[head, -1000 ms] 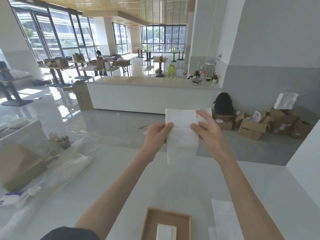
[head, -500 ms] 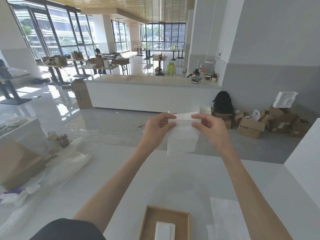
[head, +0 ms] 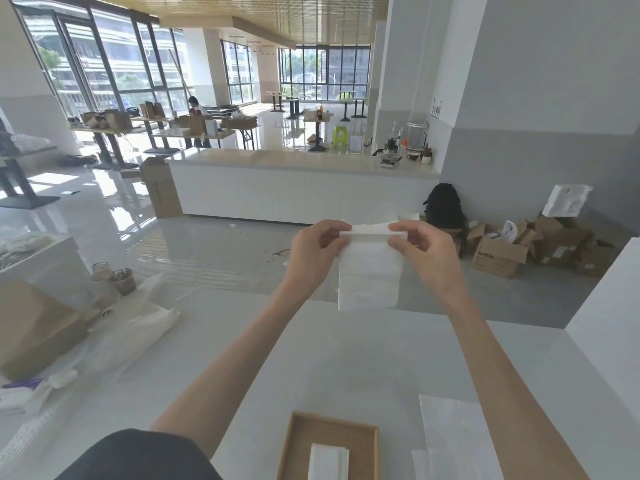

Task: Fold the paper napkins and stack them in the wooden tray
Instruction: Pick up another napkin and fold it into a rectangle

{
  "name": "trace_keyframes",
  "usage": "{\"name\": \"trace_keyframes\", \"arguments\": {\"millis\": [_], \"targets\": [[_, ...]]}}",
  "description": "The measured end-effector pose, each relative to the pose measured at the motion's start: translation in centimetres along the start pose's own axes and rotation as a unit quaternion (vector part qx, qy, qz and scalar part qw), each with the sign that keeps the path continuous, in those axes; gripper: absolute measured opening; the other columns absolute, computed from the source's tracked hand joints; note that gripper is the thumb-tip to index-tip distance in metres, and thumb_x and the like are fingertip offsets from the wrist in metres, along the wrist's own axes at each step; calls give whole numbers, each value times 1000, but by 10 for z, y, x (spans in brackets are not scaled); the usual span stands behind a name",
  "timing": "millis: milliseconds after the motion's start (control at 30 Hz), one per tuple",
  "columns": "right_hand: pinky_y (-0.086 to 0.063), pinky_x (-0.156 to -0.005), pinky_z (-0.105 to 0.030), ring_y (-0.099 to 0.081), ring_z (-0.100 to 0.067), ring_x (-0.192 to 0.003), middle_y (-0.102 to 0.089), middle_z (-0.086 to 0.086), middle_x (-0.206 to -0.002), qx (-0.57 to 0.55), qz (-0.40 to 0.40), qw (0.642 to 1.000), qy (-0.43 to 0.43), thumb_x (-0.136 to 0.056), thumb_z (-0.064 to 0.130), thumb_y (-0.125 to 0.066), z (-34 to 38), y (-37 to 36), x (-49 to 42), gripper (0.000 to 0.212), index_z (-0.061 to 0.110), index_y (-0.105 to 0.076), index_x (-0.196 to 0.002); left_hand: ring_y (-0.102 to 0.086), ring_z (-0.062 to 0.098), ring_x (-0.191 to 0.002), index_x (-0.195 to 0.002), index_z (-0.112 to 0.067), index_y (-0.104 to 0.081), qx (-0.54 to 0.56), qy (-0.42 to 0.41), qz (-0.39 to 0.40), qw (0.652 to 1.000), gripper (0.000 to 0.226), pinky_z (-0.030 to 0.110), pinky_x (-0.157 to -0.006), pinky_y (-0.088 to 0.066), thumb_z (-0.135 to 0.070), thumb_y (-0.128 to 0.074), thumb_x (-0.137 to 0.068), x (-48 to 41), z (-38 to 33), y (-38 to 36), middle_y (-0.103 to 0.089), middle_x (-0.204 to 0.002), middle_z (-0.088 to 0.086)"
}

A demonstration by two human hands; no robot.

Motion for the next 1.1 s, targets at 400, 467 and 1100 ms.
{"name": "trace_keyframes", "arguments": {"millis": [400, 467, 1100], "targets": [[-39, -72, -5, -56, 6, -86, -59, 15, -95, 154, 18, 988, 10, -92, 23, -72, 7, -9, -1, 13, 33, -67, -85, -61, 25, -89, -93, -13, -68, -156, 4, 14, 988, 9, 41, -86, -52, -10, -59, -94, 2, -10, -3, -60, -89, 2], [-41, -75, -12, -58, 1, -90, -61, 19, -98, 133, 21, 991, -7, -93, 25, -71, 8, -7, -2, 12, 34, -66, -86, -62, 23, -98, -98, -13, -66, -119, 6, 15, 993, 9, 40, -91, -51, -11, -59, -95, 0, -13, -2, -58, -100, 0], [-47, -87, -27, -60, -19, -102, -67, -5, -115, -69, 126, 989, -38, -89, 56, -64, 8, -8, 18, 44, 51, -55, -131, -56, 15, -85, -116, -11, -66, 105, -1, 116, 988, 22, 29, -83, -48, -2, -64, -96, 19, -12, -15, -63, -100, 1]]}}
Point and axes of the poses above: each hand's wrist, its own x-axis away from the middle knuckle, its own y-axis out of the back of the hand, z = x × y, the point moved 8 cm from there along -x, towards the middle knuckle
